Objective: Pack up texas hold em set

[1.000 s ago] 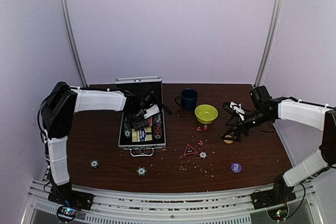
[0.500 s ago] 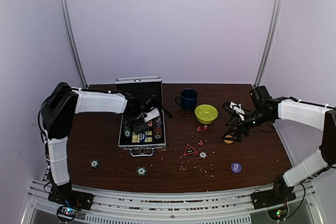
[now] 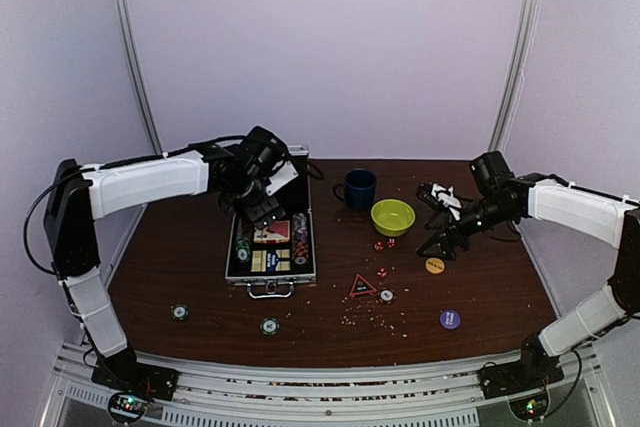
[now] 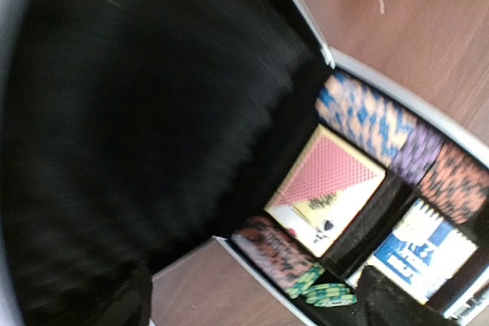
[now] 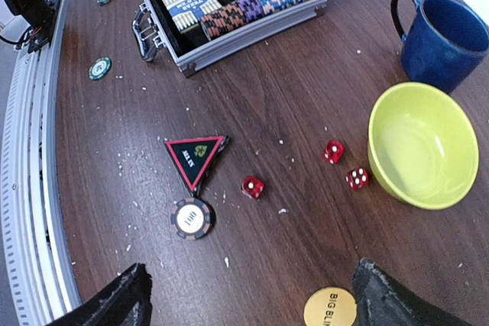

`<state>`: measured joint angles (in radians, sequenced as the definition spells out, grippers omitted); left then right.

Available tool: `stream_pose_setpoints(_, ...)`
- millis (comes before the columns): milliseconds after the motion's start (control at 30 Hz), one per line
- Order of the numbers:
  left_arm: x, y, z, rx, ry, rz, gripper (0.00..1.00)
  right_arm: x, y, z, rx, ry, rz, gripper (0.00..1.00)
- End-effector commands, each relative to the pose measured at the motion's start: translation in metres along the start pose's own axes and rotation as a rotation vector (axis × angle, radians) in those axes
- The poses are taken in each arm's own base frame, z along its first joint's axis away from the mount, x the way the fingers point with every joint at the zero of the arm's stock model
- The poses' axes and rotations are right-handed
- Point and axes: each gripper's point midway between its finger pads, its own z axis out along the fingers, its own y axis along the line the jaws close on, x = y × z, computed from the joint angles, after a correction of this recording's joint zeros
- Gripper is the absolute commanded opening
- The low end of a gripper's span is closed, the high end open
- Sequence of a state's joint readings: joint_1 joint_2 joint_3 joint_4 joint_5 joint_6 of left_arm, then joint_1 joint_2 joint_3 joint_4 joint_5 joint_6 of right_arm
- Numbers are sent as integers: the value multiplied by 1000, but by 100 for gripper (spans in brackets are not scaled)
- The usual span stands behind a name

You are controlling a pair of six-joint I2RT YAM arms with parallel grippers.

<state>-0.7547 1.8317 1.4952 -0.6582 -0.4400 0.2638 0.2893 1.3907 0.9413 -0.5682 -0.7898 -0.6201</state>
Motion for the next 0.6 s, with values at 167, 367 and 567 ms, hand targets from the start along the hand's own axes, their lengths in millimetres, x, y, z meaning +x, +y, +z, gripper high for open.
stream_pose_setpoints(167, -56, 33, -109, 65, -454, -183, 98, -24, 18, 49, -1, 209, -208, 87)
stream_pose_setpoints(367, -47, 50, -135, -34, -597, -259, 98, -34, 31, 92, -50, 318, -318, 79)
stream_pose_setpoints(567, -19, 76, -157, -187, -685, -362, 98, -6, 29, 124, -95, 438, -363, 74)
